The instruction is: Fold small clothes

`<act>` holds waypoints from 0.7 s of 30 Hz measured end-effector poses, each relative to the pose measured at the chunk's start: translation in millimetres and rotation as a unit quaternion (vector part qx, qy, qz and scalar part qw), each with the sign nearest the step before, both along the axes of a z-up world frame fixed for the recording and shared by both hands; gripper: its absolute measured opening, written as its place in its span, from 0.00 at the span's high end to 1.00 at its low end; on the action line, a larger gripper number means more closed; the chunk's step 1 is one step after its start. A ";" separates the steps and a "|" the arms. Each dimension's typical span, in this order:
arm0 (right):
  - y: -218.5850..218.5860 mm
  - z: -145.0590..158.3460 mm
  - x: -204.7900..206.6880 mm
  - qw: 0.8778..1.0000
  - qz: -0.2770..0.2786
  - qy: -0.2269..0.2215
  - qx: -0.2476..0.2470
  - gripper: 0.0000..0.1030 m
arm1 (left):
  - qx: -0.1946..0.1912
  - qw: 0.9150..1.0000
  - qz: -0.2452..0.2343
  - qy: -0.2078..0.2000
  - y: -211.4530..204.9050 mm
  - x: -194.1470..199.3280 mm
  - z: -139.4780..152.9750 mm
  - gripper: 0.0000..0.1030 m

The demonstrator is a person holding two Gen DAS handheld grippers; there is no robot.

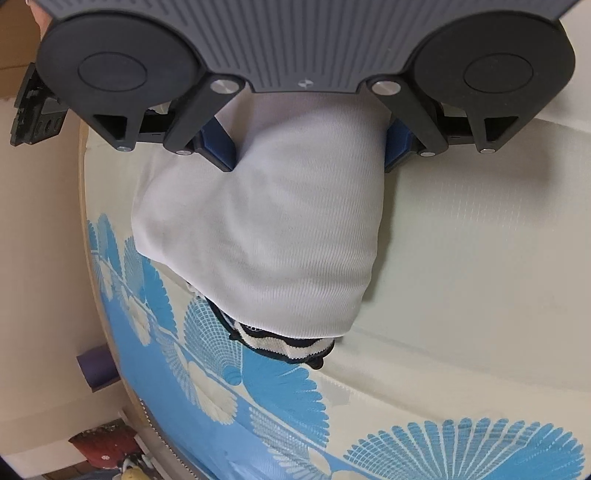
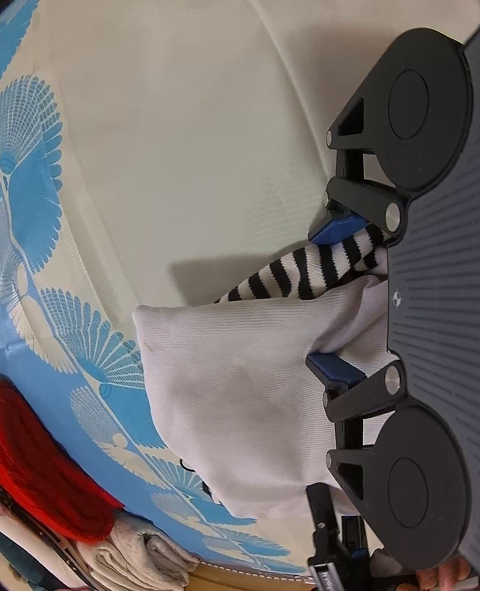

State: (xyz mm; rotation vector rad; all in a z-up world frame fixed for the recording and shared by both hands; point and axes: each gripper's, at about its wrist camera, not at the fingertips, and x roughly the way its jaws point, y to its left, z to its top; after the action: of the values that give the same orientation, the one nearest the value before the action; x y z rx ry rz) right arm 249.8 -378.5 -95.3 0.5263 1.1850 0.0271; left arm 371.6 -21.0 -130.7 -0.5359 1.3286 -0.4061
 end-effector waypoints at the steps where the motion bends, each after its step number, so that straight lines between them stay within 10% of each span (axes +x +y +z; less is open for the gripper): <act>1: -0.1 -0.5 1.0 1.000 -0.003 0.000 0.001 0.38 | -0.002 1.000 0.000 0.001 -0.2 0.7 -0.1 0.16; 6: 3.0 -1.7 3.6 1.000 -0.004 -0.010 0.012 0.63 | -0.002 1.000 -0.005 -0.001 -2.4 4.2 -1.2 0.17; 10: 9.6 0.8 5.3 1.000 0.005 -0.020 0.006 0.80 | 0.014 1.000 -0.013 -0.024 -5.3 2.0 4.9 0.41; 15: 12.3 3.0 9.5 1.000 -0.001 -0.027 0.003 0.84 | 0.034 0.996 -0.040 -0.078 -10.8 0.7 26.9 0.64; 21: 18.4 26.5 15.8 0.994 -0.025 -0.103 0.027 0.89 | 0.055 0.978 -0.024 -0.200 -3.0 -1.9 74.9 0.61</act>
State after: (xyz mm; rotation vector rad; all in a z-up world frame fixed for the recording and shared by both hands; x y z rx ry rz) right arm 265.6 -360.1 -68.8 0.5859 0.9710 0.0688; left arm 369.7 -24.0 -55.7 -0.3083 0.9695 -0.4501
